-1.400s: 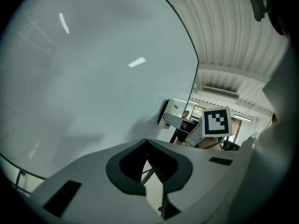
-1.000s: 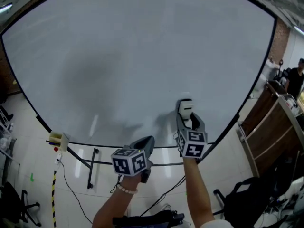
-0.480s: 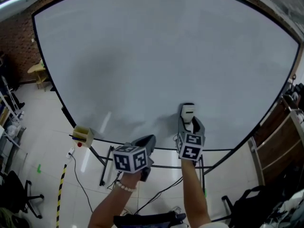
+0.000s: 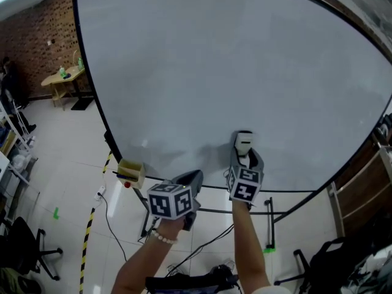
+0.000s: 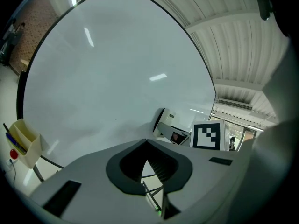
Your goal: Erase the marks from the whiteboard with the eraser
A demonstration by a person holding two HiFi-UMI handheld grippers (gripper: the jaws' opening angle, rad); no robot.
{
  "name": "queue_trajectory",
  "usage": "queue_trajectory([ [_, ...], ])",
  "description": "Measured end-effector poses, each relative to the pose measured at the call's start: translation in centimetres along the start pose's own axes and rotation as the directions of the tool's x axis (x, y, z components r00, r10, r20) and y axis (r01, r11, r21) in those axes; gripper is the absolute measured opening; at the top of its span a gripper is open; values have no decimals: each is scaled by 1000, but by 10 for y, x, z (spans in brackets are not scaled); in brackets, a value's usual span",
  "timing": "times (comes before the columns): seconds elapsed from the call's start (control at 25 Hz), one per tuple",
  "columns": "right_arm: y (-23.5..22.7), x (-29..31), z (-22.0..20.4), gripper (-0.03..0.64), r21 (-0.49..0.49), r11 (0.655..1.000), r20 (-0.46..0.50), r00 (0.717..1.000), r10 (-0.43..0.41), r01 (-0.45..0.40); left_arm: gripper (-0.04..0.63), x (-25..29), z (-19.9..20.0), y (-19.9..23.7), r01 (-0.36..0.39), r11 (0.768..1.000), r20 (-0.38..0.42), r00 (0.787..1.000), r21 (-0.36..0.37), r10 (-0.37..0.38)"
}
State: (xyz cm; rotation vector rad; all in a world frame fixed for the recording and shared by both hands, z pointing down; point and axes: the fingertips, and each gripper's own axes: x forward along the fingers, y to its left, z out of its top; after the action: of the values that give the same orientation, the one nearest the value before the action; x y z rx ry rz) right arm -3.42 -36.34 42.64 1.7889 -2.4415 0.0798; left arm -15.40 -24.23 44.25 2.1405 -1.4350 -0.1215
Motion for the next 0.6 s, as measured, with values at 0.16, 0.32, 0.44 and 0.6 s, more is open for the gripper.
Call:
queue_trajectory([
  [0.16, 47, 9, -2, 244, 7, 1000, 5, 1000, 20, -20, -12, -17, 10, 23, -11, 1000, 6, 1000, -4, 11],
  [0.32, 74, 12, 4, 244, 9, 1000, 34, 999, -1, 1, -12, -31, 26, 51, -56, 998, 38, 998, -8, 56],
  [0.44, 91, 14, 5, 244, 19, 1000, 46, 999, 8, -9, -12, -44, 38, 73, -102, 995, 69, 992, -14, 103],
  [0.6, 135, 19, 6, 244, 0, 998, 35, 997, 68, -68, -12, -62, 48, 101, -134, 990, 95, 986, -33, 137],
])
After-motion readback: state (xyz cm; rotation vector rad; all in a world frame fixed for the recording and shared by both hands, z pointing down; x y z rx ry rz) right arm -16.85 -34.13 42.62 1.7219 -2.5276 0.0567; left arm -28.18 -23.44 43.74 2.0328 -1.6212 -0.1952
